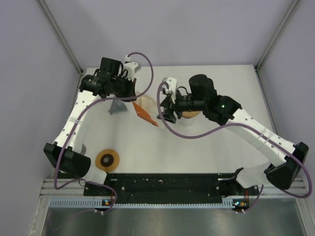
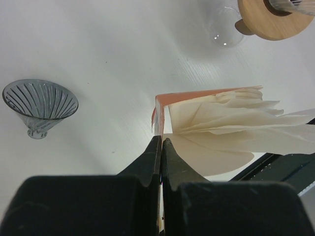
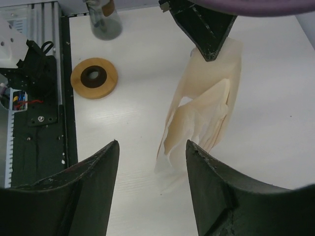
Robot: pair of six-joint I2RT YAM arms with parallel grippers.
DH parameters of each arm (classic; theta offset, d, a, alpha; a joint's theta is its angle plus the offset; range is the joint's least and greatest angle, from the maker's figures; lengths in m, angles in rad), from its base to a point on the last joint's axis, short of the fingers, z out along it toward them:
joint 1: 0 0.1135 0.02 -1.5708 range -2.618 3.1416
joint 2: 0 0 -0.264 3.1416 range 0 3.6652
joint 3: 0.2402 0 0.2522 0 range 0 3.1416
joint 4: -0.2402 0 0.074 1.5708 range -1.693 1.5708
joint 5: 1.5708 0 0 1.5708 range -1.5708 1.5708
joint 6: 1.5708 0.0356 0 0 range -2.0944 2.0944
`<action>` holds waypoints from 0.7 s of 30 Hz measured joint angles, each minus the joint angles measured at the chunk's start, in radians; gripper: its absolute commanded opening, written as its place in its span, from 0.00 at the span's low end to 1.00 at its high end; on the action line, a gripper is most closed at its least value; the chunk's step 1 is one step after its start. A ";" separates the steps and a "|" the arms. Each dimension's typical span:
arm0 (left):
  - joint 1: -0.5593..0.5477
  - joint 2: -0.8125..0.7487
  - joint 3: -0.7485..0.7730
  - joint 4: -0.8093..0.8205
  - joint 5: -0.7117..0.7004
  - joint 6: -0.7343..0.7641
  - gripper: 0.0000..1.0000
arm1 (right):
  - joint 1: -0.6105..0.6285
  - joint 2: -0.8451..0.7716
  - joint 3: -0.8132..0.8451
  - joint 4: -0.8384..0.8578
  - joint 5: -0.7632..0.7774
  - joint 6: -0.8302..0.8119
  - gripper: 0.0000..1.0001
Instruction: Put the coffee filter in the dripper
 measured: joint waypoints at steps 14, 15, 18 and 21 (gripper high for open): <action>-0.054 -0.035 -0.024 0.000 -0.042 0.019 0.00 | 0.107 0.115 0.024 -0.085 0.132 -0.119 0.56; -0.055 -0.035 -0.025 0.000 -0.042 0.019 0.00 | 0.108 0.115 0.024 -0.089 0.141 -0.123 0.56; -0.056 -0.037 -0.032 0.000 -0.041 0.021 0.00 | 0.109 0.115 0.024 -0.105 0.159 -0.131 0.52; -0.056 -0.037 -0.032 0.000 -0.041 0.022 0.00 | 0.110 0.115 0.023 -0.110 0.169 -0.136 0.50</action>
